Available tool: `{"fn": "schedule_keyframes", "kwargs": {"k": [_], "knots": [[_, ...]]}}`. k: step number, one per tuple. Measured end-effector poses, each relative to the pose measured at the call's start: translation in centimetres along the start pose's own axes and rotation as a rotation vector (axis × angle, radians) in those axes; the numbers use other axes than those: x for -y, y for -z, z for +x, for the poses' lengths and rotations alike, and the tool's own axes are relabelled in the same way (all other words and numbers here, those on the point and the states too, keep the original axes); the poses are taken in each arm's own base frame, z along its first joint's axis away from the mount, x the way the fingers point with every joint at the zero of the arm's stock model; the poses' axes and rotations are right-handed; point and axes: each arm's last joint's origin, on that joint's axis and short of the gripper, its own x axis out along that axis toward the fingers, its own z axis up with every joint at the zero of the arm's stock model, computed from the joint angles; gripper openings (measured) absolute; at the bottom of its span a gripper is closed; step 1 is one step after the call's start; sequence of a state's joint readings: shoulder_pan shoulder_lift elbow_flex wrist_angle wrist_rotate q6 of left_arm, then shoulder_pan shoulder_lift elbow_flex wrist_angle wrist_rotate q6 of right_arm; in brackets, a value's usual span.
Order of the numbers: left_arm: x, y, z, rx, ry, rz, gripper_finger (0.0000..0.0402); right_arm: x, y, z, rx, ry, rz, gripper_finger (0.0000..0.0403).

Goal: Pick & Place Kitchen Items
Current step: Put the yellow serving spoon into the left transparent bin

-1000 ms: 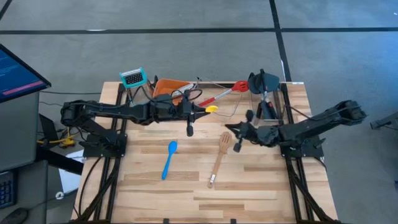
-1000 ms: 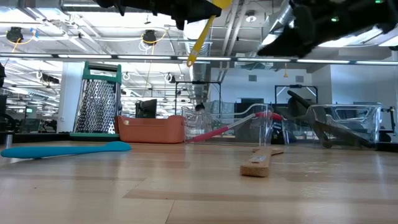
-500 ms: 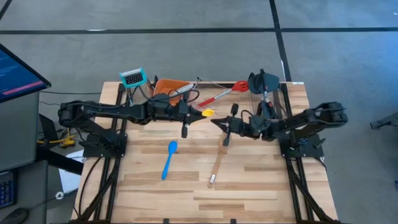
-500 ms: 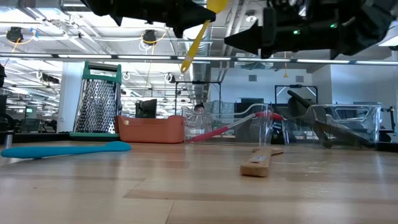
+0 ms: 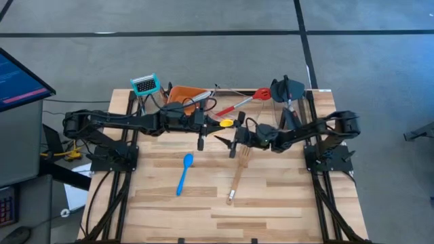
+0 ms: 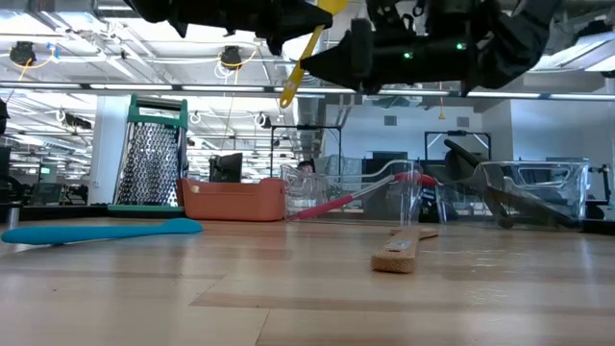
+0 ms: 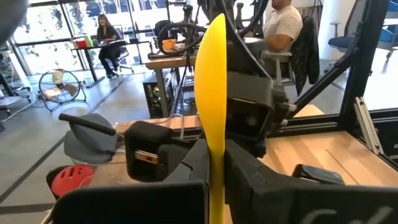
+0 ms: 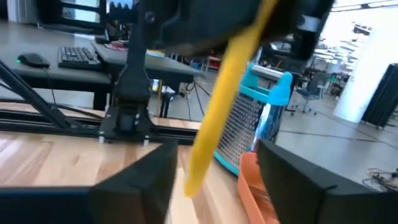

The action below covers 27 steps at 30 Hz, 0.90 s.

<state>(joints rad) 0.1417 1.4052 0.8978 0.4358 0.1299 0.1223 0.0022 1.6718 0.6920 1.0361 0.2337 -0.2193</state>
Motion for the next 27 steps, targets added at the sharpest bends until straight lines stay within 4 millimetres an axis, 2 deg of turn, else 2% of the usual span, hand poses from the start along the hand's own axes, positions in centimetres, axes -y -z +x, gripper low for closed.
{"fn": "schedule_keyframes", "kwargs": {"k": [3, 7, 11, 20, 27], "knots": [[0.0, 0.0, 0.0, 0.000, 0.000, 0.000, 0.0002, -0.2, -0.2, 0.7, 0.007, -0.001, -0.006, 0.0249], [0.1, 0.4, -0.1, -0.012, 0.001, -0.002, 0.0003, -0.3, -0.3, 1.2, 0.011, 0.001, -0.013, 0.0246], [0.0, 1.0, -0.2, -0.029, -0.001, -0.004, 0.0002, -0.3, -0.4, 1.2, 0.014, 0.004, -0.012, 0.0192], [-0.2, 1.6, -0.3, -0.037, -0.008, -0.004, 0.0002, -0.3, -0.4, 1.2, 0.015, 0.002, -0.007, 0.0030], [-0.3, 1.6, -0.4, -0.040, -0.009, -0.006, 0.0005, -0.4, -0.3, 1.2, 0.010, 0.000, -0.017, 0.0021]]}}
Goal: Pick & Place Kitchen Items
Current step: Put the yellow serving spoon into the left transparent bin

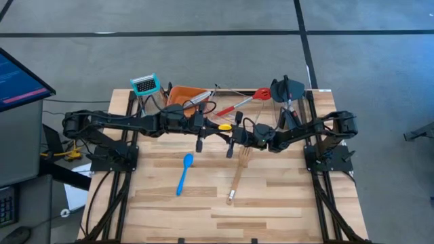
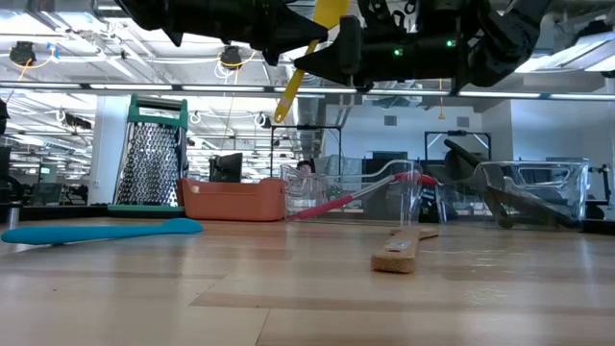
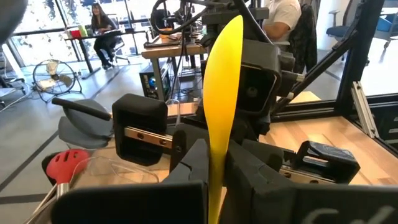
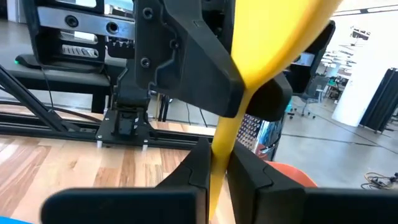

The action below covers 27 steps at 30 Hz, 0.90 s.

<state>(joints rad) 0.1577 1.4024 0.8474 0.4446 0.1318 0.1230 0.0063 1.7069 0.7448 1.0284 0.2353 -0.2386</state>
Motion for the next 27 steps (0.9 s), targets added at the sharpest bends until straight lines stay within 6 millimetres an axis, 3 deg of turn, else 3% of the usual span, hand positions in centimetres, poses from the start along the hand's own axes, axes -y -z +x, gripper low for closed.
{"fn": "schedule_keyframes", "kwargs": {"k": [8, 19, 27], "knots": [[-0.1, -0.3, -0.2, 0.012, -0.034, -0.007, 0.0027, 0.1, -0.3, -0.1, 0.005, 0.002, 0.001, 0.0021], [-0.4, -1.0, -0.5, 0.046, -0.101, 0.019, 0.0121, 1.1, -1.6, -0.7, -0.033, 0.008, -0.008, 0.0021], [-0.3, -4.7, -4.7, 0.138, -0.121, 0.047, 0.0157, 1.6, -2.6, -1.5, -0.087, 0.018, -0.023, 0.0021]]}}
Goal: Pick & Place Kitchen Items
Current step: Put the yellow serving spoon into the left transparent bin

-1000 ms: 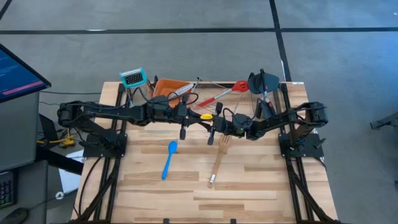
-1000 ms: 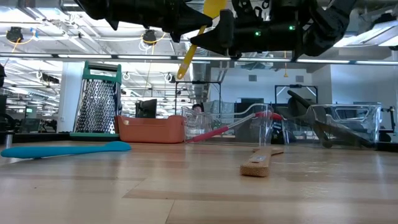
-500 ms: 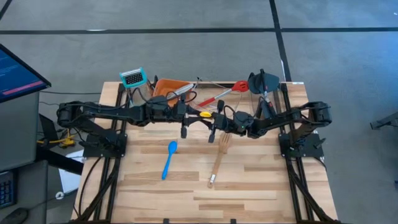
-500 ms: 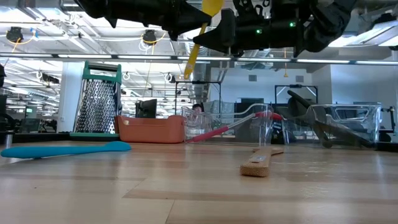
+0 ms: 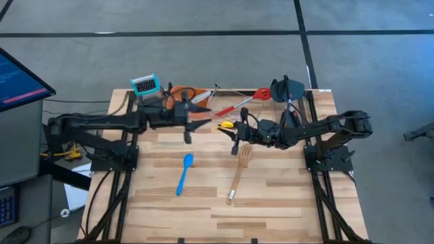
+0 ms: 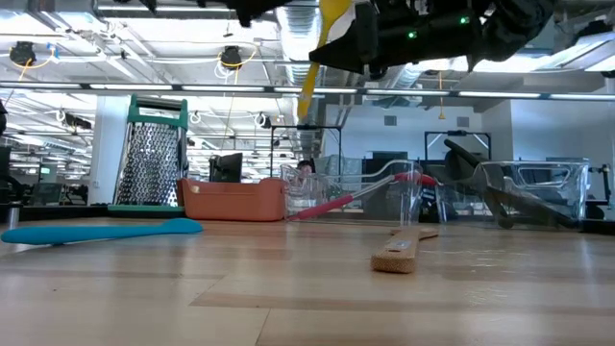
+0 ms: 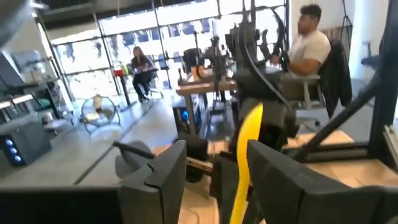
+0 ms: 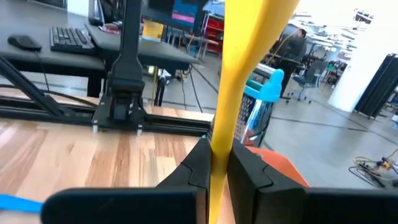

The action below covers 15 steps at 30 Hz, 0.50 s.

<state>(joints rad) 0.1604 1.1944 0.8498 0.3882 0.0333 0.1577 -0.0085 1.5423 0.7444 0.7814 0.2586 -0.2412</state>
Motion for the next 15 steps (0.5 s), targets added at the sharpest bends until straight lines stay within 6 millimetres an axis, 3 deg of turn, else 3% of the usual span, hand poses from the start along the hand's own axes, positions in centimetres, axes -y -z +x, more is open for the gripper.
{"fn": "schedule_keyframes", "kwargs": {"k": [6, 15], "knots": [[-0.1, -1.8, -3.7, -0.064, 0.017, -0.007, 0.0155, 2.3, -0.1, -0.5, -0.080, 0.051, -0.018, 0.0021], [-0.1, -2.8, -7.7, -0.104, 0.027, -0.032, 0.0136, 9.5, 3.1, -1.4, -0.366, 0.249, 0.099, 0.0021]]}}
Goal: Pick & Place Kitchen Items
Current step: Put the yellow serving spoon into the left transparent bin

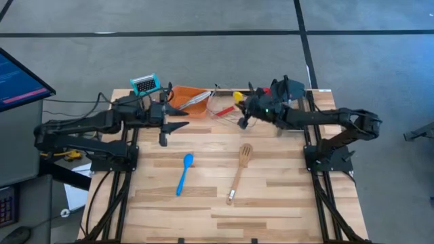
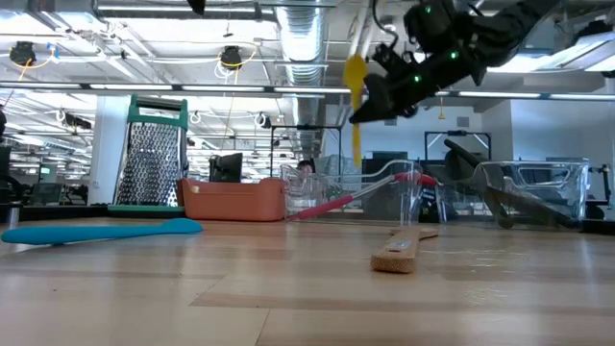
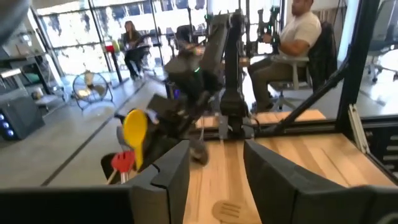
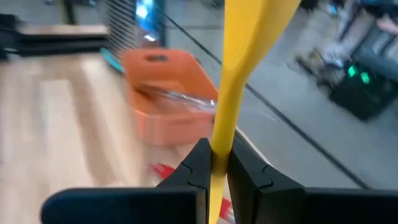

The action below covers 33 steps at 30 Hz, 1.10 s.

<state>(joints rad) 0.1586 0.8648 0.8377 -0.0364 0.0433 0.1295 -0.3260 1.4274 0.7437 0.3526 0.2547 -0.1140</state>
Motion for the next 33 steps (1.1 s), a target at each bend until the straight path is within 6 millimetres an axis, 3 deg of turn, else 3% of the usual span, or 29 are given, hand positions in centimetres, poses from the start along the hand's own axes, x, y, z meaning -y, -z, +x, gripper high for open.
{"fn": "schedule_keyframes", "kwargs": {"k": [4, 11, 15, 19, 26, 33], "knots": [[0.1, 0.8, -0.6, -0.010, 0.002, -0.007, 0.0128, 2.4, 1.0, 0.5, -0.075, 0.008, 0.073, 0.0021], [0.3, 2.9, -0.5, -0.069, -0.014, -0.009, 0.0121, 4.2, 1.3, 0.6, -0.271, -0.006, 0.110, 0.0021], [0.3, 4.0, -0.4, -0.103, -0.066, -0.008, 0.0120, 4.3, 0.7, 1.1, -0.407, -0.020, 0.093, 0.0021], [0.3, 4.6, -0.3, -0.120, -0.081, -0.024, 0.0120, 4.2, 0.1, 2.4, -0.420, -0.050, 0.073, 0.0021], [0.4, 5.0, -0.3, -0.131, -0.082, -0.040, 0.0119, 4.4, 2.5, 5.3, -0.508, -0.065, 0.073, 0.0021], [0.4, 5.0, -0.3, -0.131, -0.082, -0.041, 0.0117, 4.8, 4.2, 6.7, -0.548, -0.085, 0.094, 0.0021]]}}
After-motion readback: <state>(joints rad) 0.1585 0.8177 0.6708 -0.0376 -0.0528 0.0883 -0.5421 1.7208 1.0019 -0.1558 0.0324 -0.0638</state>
